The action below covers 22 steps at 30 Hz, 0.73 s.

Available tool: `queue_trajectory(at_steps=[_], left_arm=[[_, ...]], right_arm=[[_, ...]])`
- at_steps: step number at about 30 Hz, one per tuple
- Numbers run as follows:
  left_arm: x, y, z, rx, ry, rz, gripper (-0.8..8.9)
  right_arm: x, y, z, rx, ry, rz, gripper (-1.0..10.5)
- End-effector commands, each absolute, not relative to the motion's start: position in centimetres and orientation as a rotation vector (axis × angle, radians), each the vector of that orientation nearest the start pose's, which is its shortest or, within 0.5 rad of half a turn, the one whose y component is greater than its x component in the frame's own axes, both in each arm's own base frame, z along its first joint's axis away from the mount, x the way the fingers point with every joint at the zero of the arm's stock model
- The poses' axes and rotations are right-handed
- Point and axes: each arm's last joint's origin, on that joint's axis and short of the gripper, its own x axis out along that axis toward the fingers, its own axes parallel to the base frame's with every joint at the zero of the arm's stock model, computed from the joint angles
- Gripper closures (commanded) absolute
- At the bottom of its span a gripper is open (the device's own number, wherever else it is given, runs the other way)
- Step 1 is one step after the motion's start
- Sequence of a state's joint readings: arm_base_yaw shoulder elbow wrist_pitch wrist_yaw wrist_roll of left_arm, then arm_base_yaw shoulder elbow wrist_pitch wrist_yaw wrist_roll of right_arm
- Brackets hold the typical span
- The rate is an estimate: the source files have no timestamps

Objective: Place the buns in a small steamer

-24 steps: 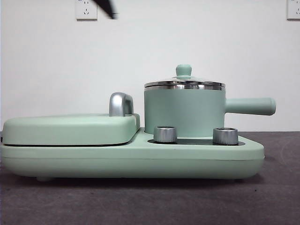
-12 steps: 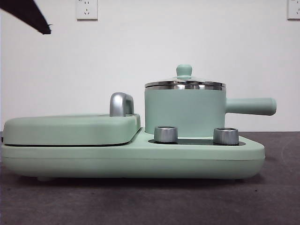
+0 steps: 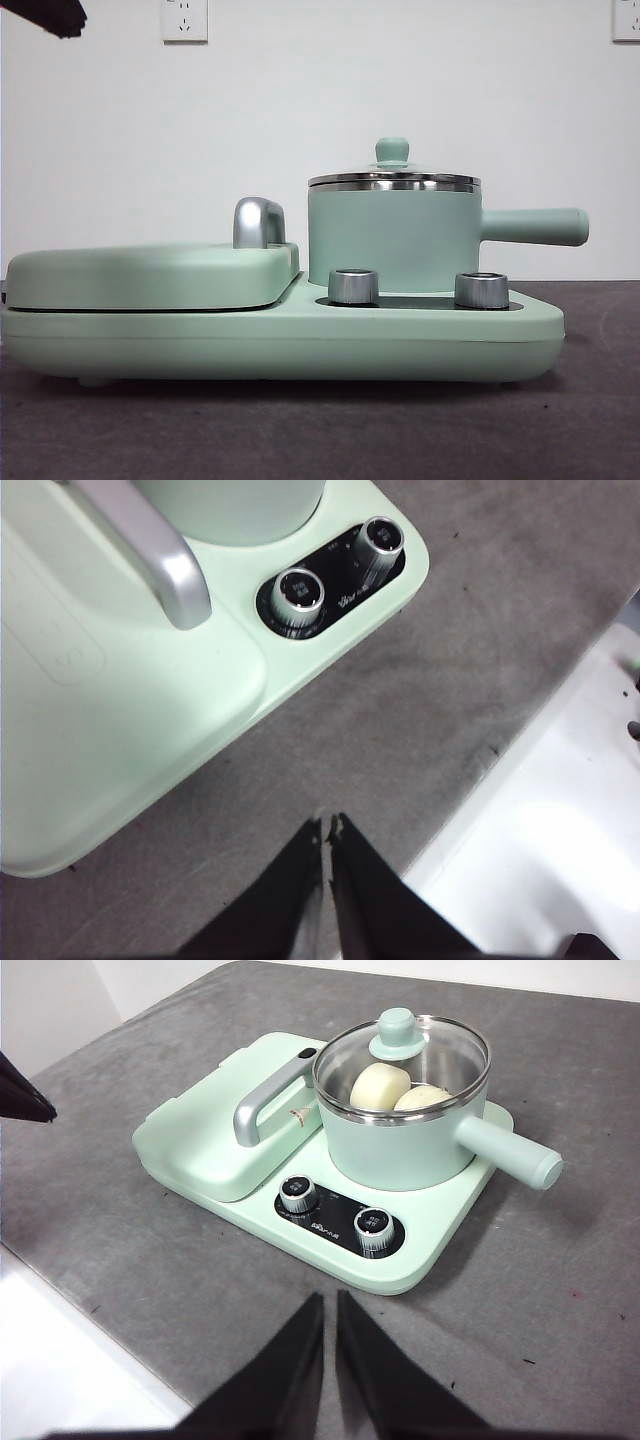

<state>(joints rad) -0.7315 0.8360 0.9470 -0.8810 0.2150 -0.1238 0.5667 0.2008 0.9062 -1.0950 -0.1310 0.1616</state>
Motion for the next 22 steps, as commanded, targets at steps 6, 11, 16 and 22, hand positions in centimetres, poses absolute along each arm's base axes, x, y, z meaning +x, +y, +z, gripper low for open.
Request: queue_trajectory(at_steps=[6, 11, 16, 22], left_arm=[[10.7, -10.6, 32.2, 0.089, 0.809, -0.859, 8.02], [10.5, -10.5, 32.2, 0.085, 0.787, -0.864, 8.02], [9.6, -8.6, 32.1, 0.027, 0.65, -0.832, 8.02], [9.1, -5.3, 28.7, -0.075, 0.39, -0.655, 8.02]], right_arm=[[-0.4, 0.2, 32.6, 0.065, 0.426, 0.663, 9.3], [-0.4, 0.2, 32.6, 0.065, 0.426, 0.664, 9.3], [-0.4, 0.2, 32.6, 0.065, 0.426, 0.663, 9.3], [-0.4, 0.2, 32.6, 0.065, 0.426, 0.664, 9.3]])
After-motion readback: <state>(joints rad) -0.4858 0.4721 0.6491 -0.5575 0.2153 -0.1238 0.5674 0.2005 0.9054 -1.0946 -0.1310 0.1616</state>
